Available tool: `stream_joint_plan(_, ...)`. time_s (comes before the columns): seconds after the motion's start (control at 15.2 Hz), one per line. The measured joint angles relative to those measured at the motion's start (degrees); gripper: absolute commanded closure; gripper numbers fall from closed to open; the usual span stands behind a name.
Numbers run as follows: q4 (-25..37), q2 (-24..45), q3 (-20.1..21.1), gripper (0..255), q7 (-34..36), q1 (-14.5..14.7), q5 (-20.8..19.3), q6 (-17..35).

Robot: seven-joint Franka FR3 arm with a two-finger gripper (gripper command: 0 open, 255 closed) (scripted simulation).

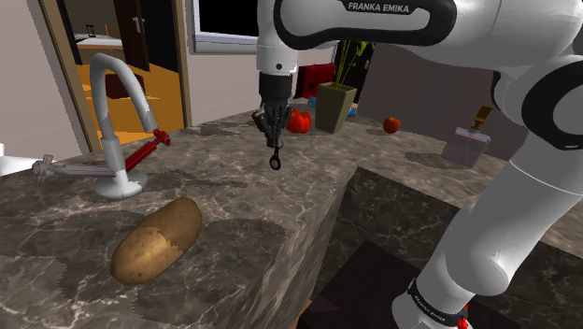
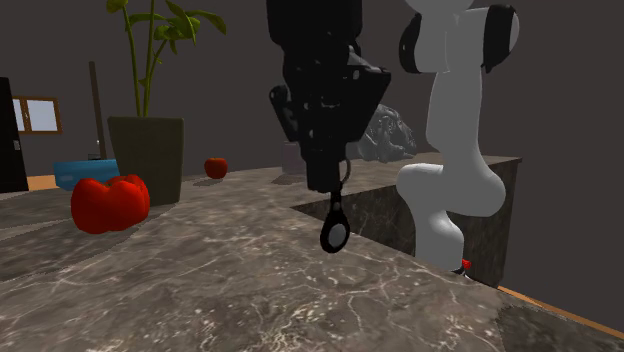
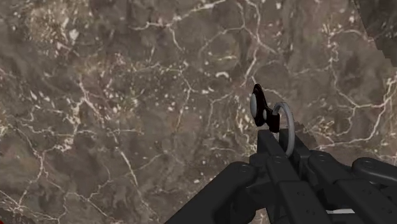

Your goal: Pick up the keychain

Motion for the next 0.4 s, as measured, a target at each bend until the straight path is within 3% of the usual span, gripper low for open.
stream_joint_plan(0.4, 5.0, 0.7, 0.0, 255, 0.2, 0.0, -0.2, -4.4)
